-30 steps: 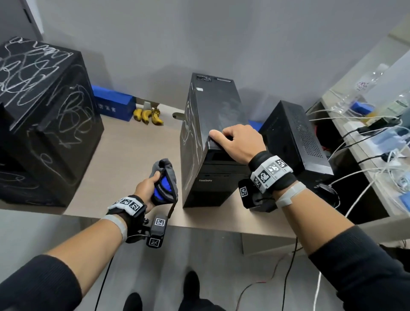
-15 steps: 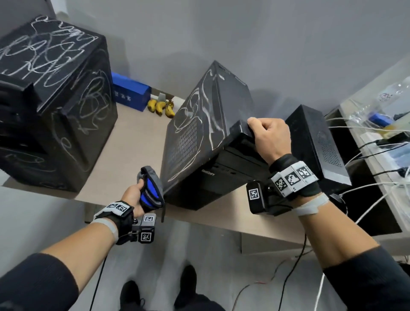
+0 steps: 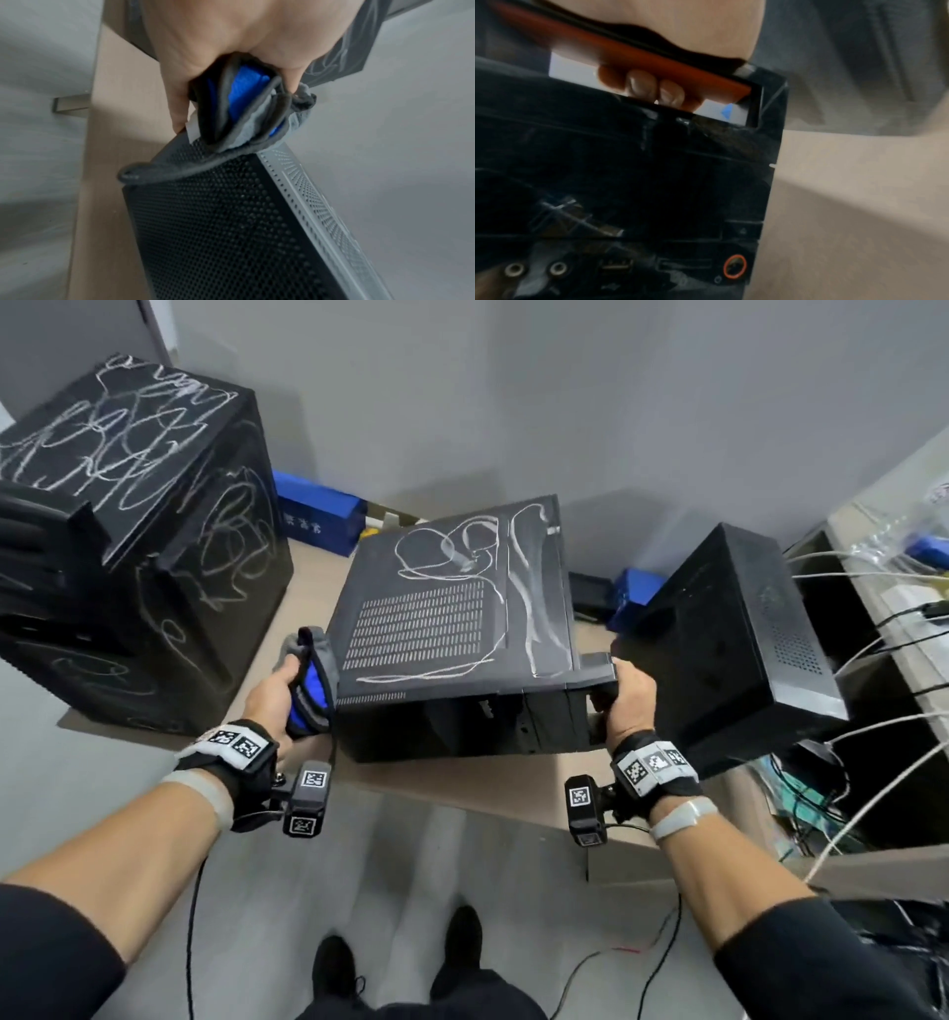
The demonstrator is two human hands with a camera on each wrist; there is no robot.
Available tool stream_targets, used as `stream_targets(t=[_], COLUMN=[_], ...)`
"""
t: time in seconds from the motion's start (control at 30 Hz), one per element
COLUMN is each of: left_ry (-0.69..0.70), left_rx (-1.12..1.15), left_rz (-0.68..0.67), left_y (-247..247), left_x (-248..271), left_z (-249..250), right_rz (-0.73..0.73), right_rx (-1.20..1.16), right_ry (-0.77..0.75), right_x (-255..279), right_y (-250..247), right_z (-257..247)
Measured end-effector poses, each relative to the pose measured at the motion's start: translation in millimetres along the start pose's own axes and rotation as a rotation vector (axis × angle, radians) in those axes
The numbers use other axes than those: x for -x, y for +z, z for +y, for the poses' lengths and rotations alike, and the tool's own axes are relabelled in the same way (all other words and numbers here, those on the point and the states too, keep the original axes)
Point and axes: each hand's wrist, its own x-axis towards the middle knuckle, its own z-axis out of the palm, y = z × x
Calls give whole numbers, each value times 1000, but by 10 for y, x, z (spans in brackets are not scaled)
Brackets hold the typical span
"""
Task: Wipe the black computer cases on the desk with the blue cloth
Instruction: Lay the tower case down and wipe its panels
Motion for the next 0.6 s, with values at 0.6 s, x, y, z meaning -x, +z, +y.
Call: stream_targets(t=[0.6], left_ry=[271], left_rx=[-494], left_rz=[168], left_y=[528], left_x=[179], left_z=[-501], right_rz=[139], right_rx=[-528], right_ry=[694], right_x=[-25], right_y=[-356], right_z=[2022])
